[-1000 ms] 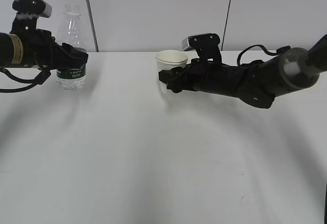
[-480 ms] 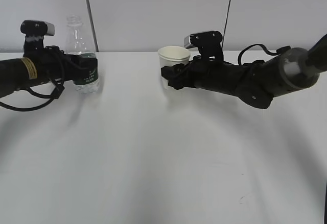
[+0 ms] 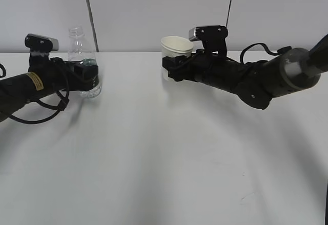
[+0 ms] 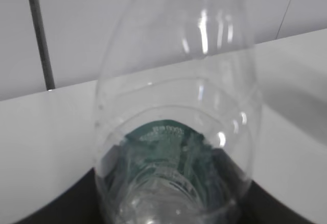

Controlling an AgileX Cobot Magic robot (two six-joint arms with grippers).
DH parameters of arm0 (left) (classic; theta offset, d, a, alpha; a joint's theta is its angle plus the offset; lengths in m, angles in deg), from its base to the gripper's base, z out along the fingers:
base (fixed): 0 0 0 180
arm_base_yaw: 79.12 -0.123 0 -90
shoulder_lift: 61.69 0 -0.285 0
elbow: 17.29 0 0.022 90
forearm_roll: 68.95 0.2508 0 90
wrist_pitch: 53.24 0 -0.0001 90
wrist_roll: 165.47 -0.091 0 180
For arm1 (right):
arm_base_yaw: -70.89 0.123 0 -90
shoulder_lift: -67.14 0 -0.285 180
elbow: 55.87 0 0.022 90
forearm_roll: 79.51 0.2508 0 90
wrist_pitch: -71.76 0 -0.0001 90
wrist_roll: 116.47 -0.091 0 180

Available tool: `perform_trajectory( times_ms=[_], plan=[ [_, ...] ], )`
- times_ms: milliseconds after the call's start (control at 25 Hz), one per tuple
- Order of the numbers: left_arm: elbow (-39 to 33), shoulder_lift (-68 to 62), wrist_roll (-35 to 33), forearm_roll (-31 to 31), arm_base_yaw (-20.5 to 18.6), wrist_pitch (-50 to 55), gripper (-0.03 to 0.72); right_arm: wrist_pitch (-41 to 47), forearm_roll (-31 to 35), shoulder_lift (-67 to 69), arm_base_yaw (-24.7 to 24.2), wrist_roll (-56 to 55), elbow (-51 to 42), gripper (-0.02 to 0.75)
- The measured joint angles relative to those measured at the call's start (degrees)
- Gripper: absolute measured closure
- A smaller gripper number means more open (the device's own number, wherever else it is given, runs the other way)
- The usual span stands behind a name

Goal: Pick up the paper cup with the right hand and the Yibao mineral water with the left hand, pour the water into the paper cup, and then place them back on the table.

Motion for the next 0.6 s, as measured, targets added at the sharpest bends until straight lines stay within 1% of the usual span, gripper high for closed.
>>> perform_trajectory(
  times_ms=[280,600],
  plan=[
    [0.15,-1.65,-1.66,-1.87,0.00,-3.51,0.364,-0.93,4.93,0.00,0.00,2.80,0.00,0.243],
    [0.22,-1.77,-2.34,-2.19,0.00,-3.66,0.364,-3.46,18.72,0.00,0.00,12.81,-4.66,0.244]
  ],
)
